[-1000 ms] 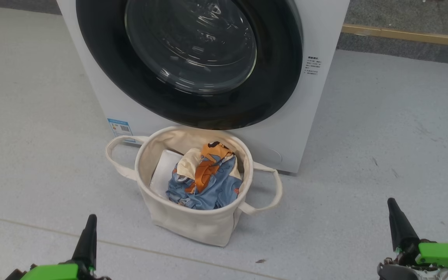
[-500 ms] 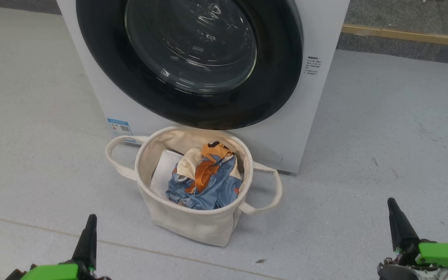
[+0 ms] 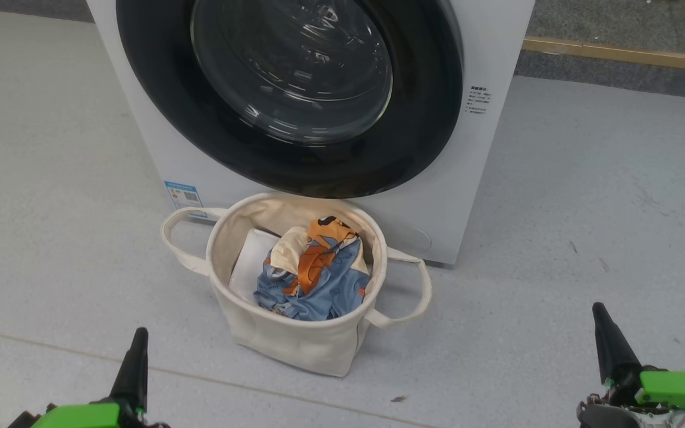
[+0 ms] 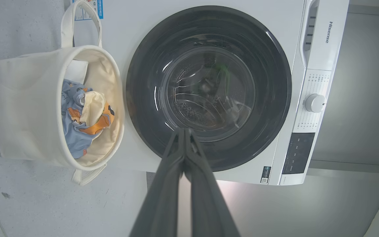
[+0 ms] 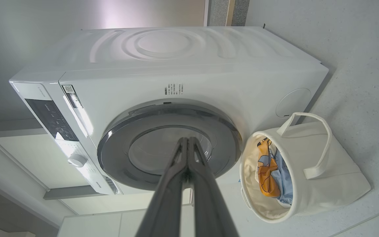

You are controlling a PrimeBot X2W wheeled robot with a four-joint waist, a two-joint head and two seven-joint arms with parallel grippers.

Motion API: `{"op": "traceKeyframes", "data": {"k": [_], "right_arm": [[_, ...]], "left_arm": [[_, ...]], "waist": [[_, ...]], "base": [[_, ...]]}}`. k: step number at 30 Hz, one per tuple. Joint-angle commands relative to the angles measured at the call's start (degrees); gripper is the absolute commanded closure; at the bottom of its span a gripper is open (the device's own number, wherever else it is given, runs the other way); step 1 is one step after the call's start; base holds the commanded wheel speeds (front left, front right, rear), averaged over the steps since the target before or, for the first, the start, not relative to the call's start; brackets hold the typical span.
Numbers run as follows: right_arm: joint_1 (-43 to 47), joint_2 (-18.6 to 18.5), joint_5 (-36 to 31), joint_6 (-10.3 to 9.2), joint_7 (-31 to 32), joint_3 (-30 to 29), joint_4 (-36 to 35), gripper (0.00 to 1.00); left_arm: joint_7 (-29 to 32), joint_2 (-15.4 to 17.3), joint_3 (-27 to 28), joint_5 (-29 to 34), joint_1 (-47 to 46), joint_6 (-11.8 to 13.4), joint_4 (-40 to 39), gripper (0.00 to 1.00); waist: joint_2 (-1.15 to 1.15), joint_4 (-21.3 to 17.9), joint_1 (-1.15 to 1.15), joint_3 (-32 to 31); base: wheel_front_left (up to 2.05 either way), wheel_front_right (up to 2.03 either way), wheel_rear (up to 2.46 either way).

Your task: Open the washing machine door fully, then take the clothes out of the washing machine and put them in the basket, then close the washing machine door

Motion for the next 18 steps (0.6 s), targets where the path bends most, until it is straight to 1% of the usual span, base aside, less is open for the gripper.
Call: {"op": "traceKeyframes", "data": {"k": [1, 18], "right_arm": [[-2.8, -0.7, 0.3, 0.01, 0.5, 1.1, -1.8, 1.00], [-2.8, -0.7, 0.3, 0.01, 0.5, 1.1, -1.8, 1.00]], "left_arm": [[0.4, 0.3, 1.9, -0.2, -2.6, -0.4, -1.5, 1.00], [0.4, 0.3, 1.9, -0.2, -2.6, -0.4, -1.5, 1.00]], "waist": [[0.00, 0.0, 0.00, 0.0], [0.00, 0.0, 0.00, 0.0]], "base": [[0.00, 0.00, 0.00], [0.00, 0.00, 0.00]]}}
